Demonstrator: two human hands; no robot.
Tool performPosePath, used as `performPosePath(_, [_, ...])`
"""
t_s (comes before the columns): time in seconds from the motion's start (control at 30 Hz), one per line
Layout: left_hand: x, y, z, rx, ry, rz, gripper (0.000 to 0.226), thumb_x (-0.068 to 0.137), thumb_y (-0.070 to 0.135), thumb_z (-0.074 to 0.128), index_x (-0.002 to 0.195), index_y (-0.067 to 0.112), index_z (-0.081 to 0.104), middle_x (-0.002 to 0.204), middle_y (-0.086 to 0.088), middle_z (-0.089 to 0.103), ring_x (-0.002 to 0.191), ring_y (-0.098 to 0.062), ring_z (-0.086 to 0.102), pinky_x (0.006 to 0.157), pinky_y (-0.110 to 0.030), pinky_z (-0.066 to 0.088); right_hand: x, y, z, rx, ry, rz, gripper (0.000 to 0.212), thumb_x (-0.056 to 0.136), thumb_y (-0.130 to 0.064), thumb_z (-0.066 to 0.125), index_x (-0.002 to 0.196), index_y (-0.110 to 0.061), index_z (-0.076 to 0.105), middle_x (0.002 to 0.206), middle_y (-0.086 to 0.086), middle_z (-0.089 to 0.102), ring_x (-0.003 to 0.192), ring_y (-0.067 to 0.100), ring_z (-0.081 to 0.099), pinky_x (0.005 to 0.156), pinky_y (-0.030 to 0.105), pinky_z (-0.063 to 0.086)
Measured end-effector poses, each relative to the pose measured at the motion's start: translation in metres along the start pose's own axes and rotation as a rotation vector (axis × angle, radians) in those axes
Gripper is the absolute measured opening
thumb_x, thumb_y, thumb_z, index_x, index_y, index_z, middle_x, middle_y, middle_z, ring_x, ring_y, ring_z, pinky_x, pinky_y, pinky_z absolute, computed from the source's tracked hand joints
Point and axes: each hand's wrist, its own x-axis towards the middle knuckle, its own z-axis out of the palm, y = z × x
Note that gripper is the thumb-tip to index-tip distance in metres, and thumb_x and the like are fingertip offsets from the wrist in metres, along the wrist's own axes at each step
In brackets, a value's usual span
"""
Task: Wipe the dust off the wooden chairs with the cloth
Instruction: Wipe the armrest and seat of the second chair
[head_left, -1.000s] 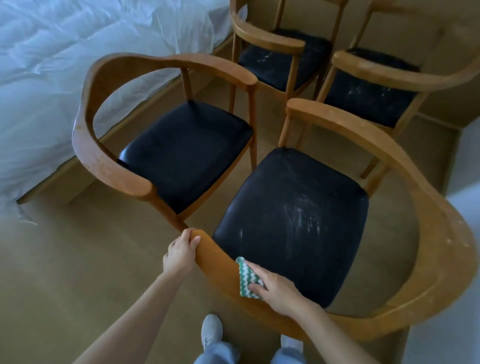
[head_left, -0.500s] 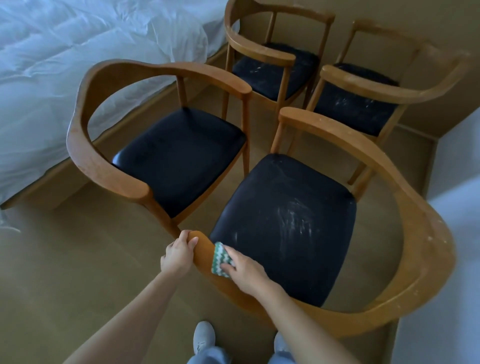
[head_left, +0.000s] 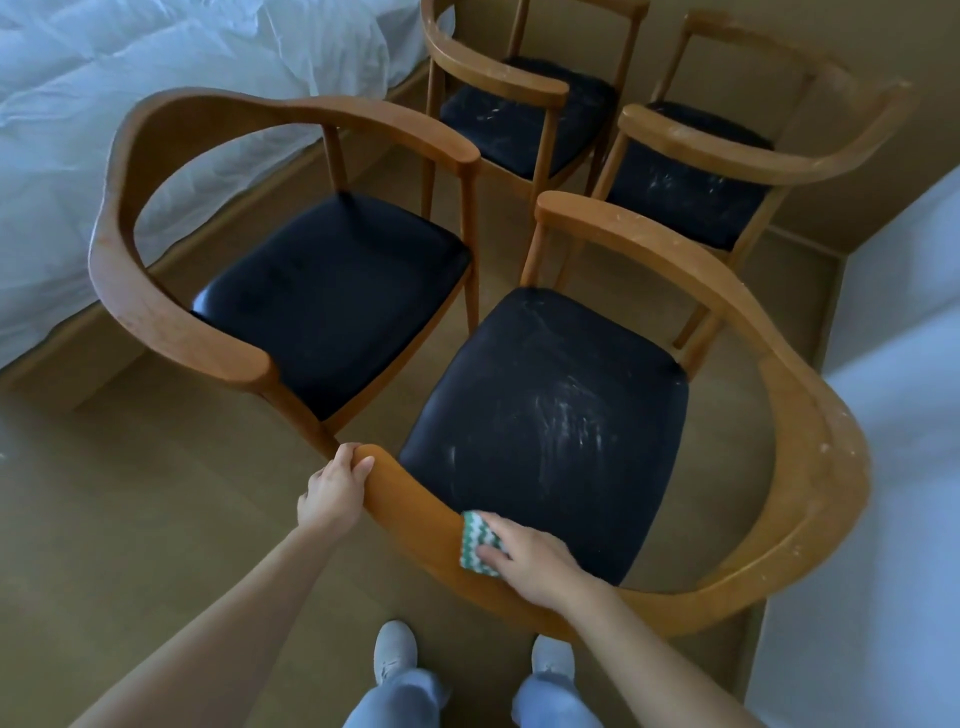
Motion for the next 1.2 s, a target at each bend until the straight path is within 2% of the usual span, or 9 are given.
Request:
performPosePath(0.1, [0.004, -0.003, 0.000, 0.021, -0.003, 0.007, 0.042, 0.101, 0.041, 0.022, 0.137, 0.022, 0.034, 0.131, -0.012, 0.049, 0.126, -0.033, 0.038, 0.105, -0.049, 0.030, 0.028, -0.031, 0.006, 0.026, 0.054, -0.024, 0.052, 0.101, -0.043, 0.033, 0.148, -0.028, 0.020, 0.145, 0.001, 0.043, 0.127, 0.023, 0.046, 0.100, 0.038, 0.038])
performPosePath(0.2, [0.006, -0.005, 0.001, 0.048, -0.005, 0.018, 0.041, 0.101, 0.042, 0.022, 0.136, 0.023, 0.035, 0.131, -0.010, 0.051, 0.127, -0.031, 0.038, 0.105, -0.048, 0.029, 0.030, -0.028, 0.007, 0.054, 0.044, -0.028, 0.053, 0.100, -0.044, 0.033, 0.149, -0.029, 0.019, 0.146, 0.000, 0.041, 0.127, 0.022, 0.045, 0.100, 0.038, 0.038])
performPosePath(0.4, [0.004, -0.005, 0.003, 0.055, 0.024, 0.042, 0.043, 0.101, 0.040, 0.022, 0.139, 0.022, 0.032, 0.136, -0.008, 0.048, 0.127, -0.031, 0.038, 0.104, -0.047, 0.030, -0.028, 0.052, -0.005, -0.033, -0.048, 0.054, 0.050, 0.099, -0.048, 0.035, 0.146, -0.035, 0.025, 0.139, -0.006, 0.048, 0.119, 0.014, 0.050, 0.092, 0.032, 0.041])
performPosePath(0.5, [0.004, -0.005, 0.003, 0.049, 0.021, 0.029, 0.043, 0.101, 0.040, 0.023, 0.140, 0.023, 0.031, 0.135, -0.010, 0.048, 0.127, -0.032, 0.040, 0.105, -0.049, 0.031, -0.067, 0.099, -0.019, -0.132, -0.067, 0.135, 0.047, 0.099, -0.048, 0.035, 0.144, -0.039, 0.027, 0.138, -0.010, 0.048, 0.119, 0.011, 0.049, 0.095, 0.031, 0.042])
performPosePath(0.6, [0.004, -0.004, 0.003, 0.042, 0.016, 0.019, 0.044, 0.101, 0.041, 0.022, 0.140, 0.023, 0.031, 0.134, -0.011, 0.049, 0.126, -0.033, 0.041, 0.105, -0.050, 0.031, -0.090, 0.125, -0.034, -0.250, -0.071, 0.183, 0.045, 0.099, -0.045, 0.038, 0.143, -0.039, 0.030, 0.141, -0.012, 0.045, 0.126, 0.009, 0.043, 0.100, 0.028, 0.036])
performPosePath(0.77, [0.005, -0.005, 0.005, 0.020, 0.021, 0.012, 0.043, 0.101, 0.041, 0.023, 0.139, 0.023, 0.032, 0.133, -0.012, 0.049, 0.126, -0.034, 0.040, 0.105, -0.050, 0.030, -0.071, 0.086, -0.025, -0.178, -0.072, 0.154, 0.045, 0.100, -0.044, 0.034, 0.144, -0.035, 0.030, 0.138, -0.008, 0.049, 0.121, 0.014, 0.049, 0.097, 0.031, 0.039])
performPosePath(0.97, [0.004, -0.004, 0.005, 0.025, 0.022, 0.014, 0.043, 0.101, 0.040, 0.023, 0.139, 0.022, 0.032, 0.132, -0.014, 0.049, 0.124, -0.035, 0.040, 0.103, -0.051, 0.031, -0.018, 0.011, 0.005, -0.099, 0.081, 0.037, 0.047, 0.101, -0.041, 0.031, 0.146, -0.027, 0.026, 0.140, -0.002, 0.047, 0.121, 0.021, 0.050, 0.098, 0.036, 0.035])
performPosePath(1.07, [0.005, -0.004, 0.005, 0.043, 0.015, 0.016, 0.043, 0.101, 0.041, 0.022, 0.139, 0.023, 0.032, 0.132, -0.014, 0.049, 0.124, -0.035, 0.040, 0.102, -0.051, 0.031, -0.022, 0.016, 0.006, -0.088, 0.082, 0.025, 0.049, 0.101, -0.042, 0.031, 0.147, -0.028, 0.024, 0.142, -0.004, 0.045, 0.123, 0.018, 0.047, 0.100, 0.036, 0.034])
performPosePath(1.2, [0.005, -0.004, 0.004, 0.041, 0.007, 0.013, 0.044, 0.101, 0.041, 0.022, 0.140, 0.022, 0.032, 0.131, -0.015, 0.049, 0.123, -0.036, 0.041, 0.102, -0.050, 0.032, -0.065, 0.071, -0.014, -0.141, 0.007, 0.111, 0.047, 0.101, -0.045, 0.031, 0.146, -0.032, 0.026, 0.141, -0.010, 0.044, 0.124, 0.011, 0.045, 0.101, 0.031, 0.034])
